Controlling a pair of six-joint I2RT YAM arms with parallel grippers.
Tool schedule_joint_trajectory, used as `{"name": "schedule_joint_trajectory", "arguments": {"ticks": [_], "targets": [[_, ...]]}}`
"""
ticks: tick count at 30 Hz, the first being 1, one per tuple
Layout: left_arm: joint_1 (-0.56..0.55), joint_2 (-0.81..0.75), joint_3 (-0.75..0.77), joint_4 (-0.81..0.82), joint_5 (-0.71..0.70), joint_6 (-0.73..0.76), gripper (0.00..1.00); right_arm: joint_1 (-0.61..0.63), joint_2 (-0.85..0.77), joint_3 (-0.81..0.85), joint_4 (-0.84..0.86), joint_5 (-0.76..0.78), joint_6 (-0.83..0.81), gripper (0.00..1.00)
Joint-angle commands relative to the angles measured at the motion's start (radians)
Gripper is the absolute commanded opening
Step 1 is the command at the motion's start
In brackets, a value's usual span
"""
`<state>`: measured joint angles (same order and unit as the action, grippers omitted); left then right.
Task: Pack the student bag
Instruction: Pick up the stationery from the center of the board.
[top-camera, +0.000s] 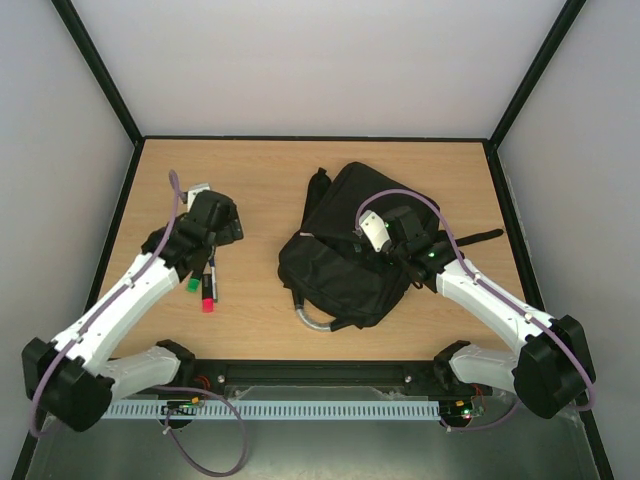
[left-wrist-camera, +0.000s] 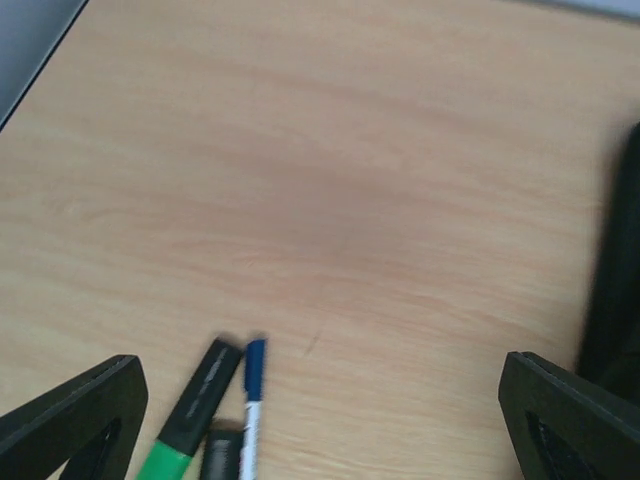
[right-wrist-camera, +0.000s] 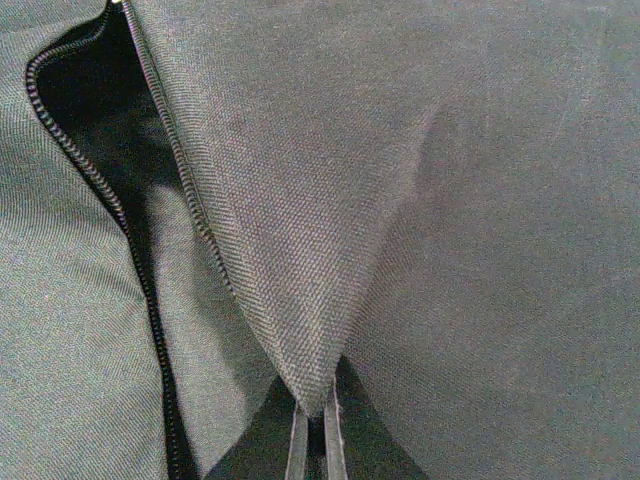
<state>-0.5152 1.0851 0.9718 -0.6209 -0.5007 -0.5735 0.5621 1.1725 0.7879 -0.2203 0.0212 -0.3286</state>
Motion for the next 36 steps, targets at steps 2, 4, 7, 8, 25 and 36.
{"name": "schedule_joint_trajectory", "arguments": {"ticks": [2,4,7,8,25,36], "targets": [[0.106,0.149,0.072,-0.119,0.217,0.148,0.99,-0.001,-0.033,-0.001,-0.007,-0.032,0.002,0.01],[0.109,0.178,0.07,-0.112,0.216,0.139,0.99,-0.001,-0.034,-0.001,-0.007,-0.033,0.002,0.01],[0.185,0.21,0.037,-0.112,0.251,0.094,0.98,-0.001,-0.035,-0.001,-0.01,-0.033,0.0,0.01],[0.216,0.226,0.026,-0.11,0.293,0.097,0.95,-0.002,-0.035,-0.001,-0.011,-0.035,0.001,0.01],[0.284,0.212,-0.157,-0.098,0.366,-0.041,0.78,-0.002,-0.037,-0.003,-0.014,-0.041,-0.008,0.01],[0.267,0.286,-0.203,-0.068,0.401,-0.041,0.78,-0.004,-0.037,-0.001,-0.018,-0.043,-0.009,0.01]]}}
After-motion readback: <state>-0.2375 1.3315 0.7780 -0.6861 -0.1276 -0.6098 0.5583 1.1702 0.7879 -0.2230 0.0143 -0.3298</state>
